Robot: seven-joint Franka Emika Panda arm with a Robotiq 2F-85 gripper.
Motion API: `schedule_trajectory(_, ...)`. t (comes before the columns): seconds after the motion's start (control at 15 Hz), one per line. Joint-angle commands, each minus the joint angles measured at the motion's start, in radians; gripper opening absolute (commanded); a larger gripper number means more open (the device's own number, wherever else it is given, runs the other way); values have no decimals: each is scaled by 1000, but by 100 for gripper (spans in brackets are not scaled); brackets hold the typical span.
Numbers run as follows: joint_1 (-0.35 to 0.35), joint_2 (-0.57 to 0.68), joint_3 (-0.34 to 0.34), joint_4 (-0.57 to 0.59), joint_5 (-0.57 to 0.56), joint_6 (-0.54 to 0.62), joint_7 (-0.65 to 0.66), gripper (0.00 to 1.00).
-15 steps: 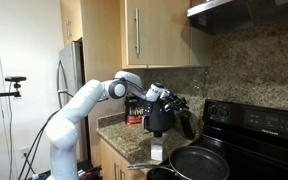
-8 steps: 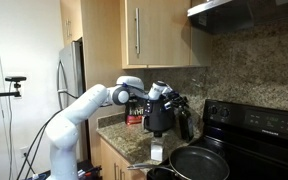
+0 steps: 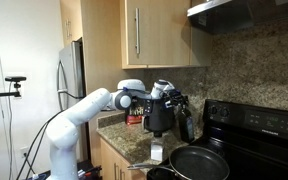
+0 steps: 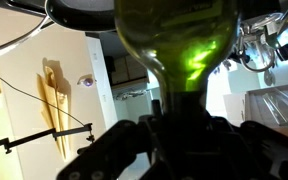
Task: Move the olive oil bottle to the right
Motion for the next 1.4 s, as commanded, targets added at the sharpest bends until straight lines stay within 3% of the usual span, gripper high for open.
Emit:
schedule_trajectory(0.0,-12,84,6,145,43,-34,-15,9)
schedule_trajectory(0.07,-5,25,2,28,29,-4,1,34)
schedule_trajectory(0.2,-13,35,11,44,41,-4,2,34)
schedule_trajectory(0.27,-14,36,12,47,41,-4,2,9)
schedule_trajectory(1.0,-42,92,57,82,105,15,25,9)
schedule_trajectory(1.33,-23,93,33,65,67,-14,-18,9)
